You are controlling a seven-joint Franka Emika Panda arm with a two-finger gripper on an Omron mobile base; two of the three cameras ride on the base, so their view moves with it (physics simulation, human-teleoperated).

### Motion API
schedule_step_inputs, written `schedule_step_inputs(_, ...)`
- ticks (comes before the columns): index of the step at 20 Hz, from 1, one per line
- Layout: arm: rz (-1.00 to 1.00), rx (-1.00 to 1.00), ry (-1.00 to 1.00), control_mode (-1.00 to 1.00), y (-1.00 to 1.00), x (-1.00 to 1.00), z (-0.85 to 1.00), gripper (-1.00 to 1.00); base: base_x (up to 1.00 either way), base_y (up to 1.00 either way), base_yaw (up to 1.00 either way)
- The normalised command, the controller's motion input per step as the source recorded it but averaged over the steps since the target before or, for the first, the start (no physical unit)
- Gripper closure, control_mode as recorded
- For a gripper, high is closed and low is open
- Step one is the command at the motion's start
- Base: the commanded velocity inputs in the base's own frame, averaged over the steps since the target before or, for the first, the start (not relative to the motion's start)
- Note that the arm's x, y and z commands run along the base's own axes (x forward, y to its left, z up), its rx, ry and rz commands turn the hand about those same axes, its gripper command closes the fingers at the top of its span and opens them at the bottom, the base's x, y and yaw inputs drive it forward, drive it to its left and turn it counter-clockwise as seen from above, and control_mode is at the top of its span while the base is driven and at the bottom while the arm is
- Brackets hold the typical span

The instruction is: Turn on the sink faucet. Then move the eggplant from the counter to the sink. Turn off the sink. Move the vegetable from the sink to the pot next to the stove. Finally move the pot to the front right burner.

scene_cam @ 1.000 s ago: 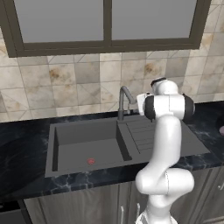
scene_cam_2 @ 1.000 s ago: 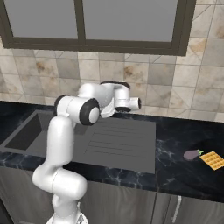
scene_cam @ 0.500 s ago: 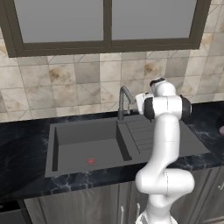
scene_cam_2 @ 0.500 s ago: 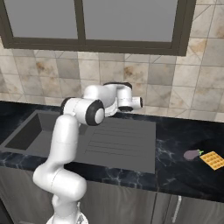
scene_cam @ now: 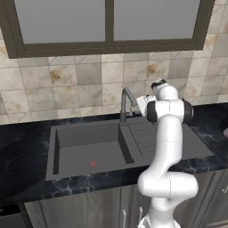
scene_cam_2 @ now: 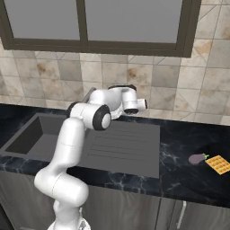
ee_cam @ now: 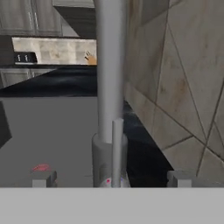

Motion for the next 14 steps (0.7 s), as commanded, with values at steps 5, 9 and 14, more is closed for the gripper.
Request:
schedule_step_inputs(5,0.07,0.00,0.03,-1.00,0.11,0.00,0.00,-1.00,0.00,0.00,0.00)
schedule_step_inputs(9,0.05,0.00,0.04,-1.00,0.20,0.00,0.00,-1.00,0.00,0.00,0.00)
schedule_step_inputs(14,0.03,0.00,0.06,-1.00,0.23,0.00,0.00,-1.00,0.00,0.00,0.00)
